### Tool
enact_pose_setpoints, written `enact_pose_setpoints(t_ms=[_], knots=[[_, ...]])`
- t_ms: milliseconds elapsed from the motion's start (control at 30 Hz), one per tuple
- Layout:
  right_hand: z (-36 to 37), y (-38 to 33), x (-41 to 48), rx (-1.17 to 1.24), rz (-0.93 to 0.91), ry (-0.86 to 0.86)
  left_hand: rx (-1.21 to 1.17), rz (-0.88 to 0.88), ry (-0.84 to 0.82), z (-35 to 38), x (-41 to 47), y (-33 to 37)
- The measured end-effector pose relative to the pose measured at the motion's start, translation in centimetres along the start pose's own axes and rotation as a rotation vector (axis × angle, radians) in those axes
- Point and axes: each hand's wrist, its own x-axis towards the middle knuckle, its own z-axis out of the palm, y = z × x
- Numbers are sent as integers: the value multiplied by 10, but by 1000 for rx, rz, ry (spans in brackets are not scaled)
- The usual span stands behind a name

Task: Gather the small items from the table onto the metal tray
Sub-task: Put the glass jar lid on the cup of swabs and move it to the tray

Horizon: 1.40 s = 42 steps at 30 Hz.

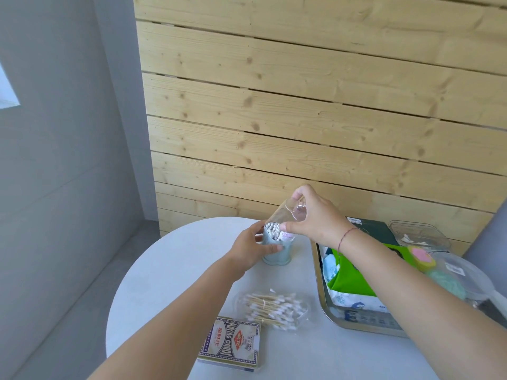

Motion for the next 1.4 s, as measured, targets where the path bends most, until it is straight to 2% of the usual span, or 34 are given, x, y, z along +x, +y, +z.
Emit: enact_pose_setpoints(t_ms=[200,367,600,733,833,933,1033,1100,1233,1400], knots=[[7,-4,-4,-135,-24,23,-8,-5,-4,0,1,-2],[12,-21,9,-330,31,52,5,-31,11,2,3,-3],[37,-11,12,-406,101,-152,66,-108,37,3,2,-11],[45,-2,11,-335,115,-180,158,-68,-14,2,1,-8],[45,2,13,-273,128,-185,366,-61,-36,4,4,-7],[42,6,11,-149,227,-254,553,-48,27,6,7,-5],[35,5,0,-48,279,-264,534,-11,65,3,1,-3],[37,-3,-5,37,249,-217,490,-8,119,-5,-7,-5],[41,-7,-13,273,222,-126,545,22,193,-11,-25,9],[50,-12,-38,557,251,-180,573,58,276,-4,-58,36]])
